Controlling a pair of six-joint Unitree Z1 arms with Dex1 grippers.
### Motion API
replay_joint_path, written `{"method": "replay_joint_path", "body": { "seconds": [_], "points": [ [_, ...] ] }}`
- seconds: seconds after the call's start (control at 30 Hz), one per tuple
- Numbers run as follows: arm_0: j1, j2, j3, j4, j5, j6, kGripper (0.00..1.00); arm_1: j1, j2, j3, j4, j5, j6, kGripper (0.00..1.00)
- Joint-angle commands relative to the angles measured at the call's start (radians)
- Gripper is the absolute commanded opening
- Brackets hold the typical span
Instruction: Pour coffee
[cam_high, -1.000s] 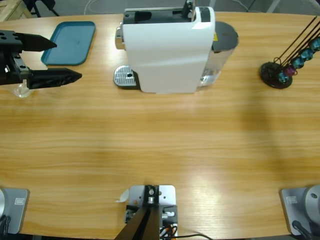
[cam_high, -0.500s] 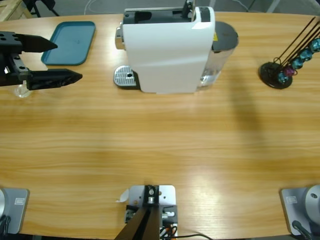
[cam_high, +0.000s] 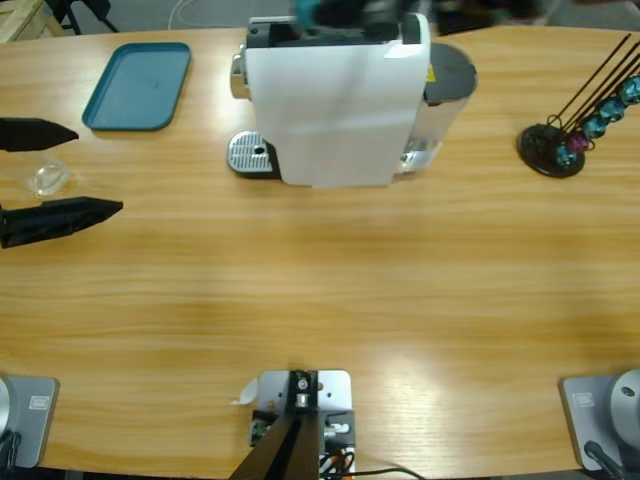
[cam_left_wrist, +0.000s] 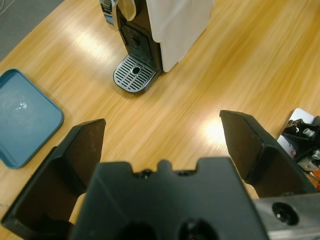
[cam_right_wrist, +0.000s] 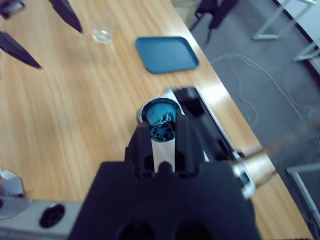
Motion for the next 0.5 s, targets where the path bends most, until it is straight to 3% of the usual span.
{"method": "replay_joint_path", "body": {
  "seconds": [0.03,0.2,0.5],
  "points": [
    [-0.007,-0.054,0.066,0.015,0.019,-0.012,1.0,0.039,0.255,-0.148,-0.025,-0.024,-0.012,0.0],
    [-0.007,-0.05,0.071,0.012,0.022,-0.012,1.0,-0.012,0.339,-0.172,-0.09,-0.057,0.045,0.0],
    [-0.007,0.0,0.065,-0.012,0.022,-0.014,1.0,-0.146,0.311,-0.165,-0.129,-0.023,0.08,0.0]
  ]
}}
